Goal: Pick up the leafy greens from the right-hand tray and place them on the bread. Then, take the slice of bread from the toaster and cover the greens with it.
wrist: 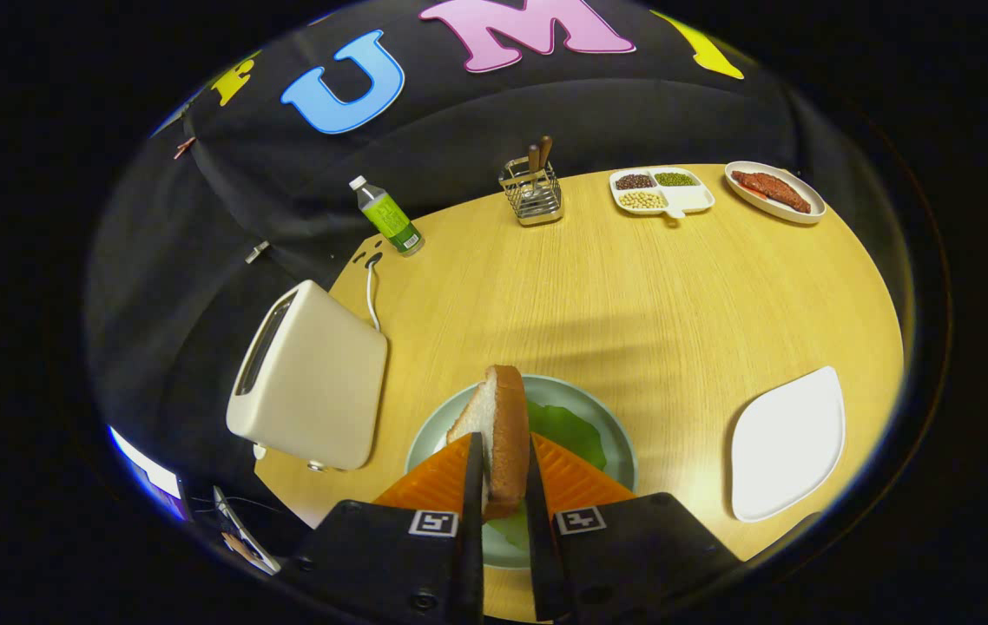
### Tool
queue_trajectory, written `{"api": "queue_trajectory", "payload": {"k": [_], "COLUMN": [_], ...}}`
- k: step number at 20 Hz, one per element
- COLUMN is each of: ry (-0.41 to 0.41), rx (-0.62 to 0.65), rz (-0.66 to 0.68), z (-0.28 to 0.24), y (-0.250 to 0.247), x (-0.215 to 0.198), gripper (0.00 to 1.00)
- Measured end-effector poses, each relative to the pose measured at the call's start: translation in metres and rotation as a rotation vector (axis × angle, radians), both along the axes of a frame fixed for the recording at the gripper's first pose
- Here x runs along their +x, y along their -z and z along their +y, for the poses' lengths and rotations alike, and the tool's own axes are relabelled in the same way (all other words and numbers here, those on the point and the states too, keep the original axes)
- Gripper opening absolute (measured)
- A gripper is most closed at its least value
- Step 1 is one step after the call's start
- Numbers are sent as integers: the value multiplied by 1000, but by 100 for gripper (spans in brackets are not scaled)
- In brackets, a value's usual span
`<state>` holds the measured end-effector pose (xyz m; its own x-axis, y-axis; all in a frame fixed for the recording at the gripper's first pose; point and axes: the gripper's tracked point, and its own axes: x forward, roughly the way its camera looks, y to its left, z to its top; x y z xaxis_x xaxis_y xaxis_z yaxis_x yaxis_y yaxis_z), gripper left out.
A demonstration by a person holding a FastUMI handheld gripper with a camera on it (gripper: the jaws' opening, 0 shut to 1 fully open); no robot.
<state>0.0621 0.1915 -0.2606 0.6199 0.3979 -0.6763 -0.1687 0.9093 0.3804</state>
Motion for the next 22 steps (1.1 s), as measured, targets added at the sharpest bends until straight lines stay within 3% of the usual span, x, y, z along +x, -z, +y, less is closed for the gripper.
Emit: {"api": "queue_trajectory", "payload": {"k": [2,6,7,9,13,22], "ry": [-4,-22,-20,-20,11,192], "rx": [-61,-167,-184,-214,-264,-263], "rz": [-17,-49,-64,-110,-251,-613], "z": [-11,-34,-39,-52,-80,-139], "y": [6,16,14,4,-39,-195], "x": [-1,-3,-3,-1,4,-2], "gripper": [36,73,89,100,99,99]}}
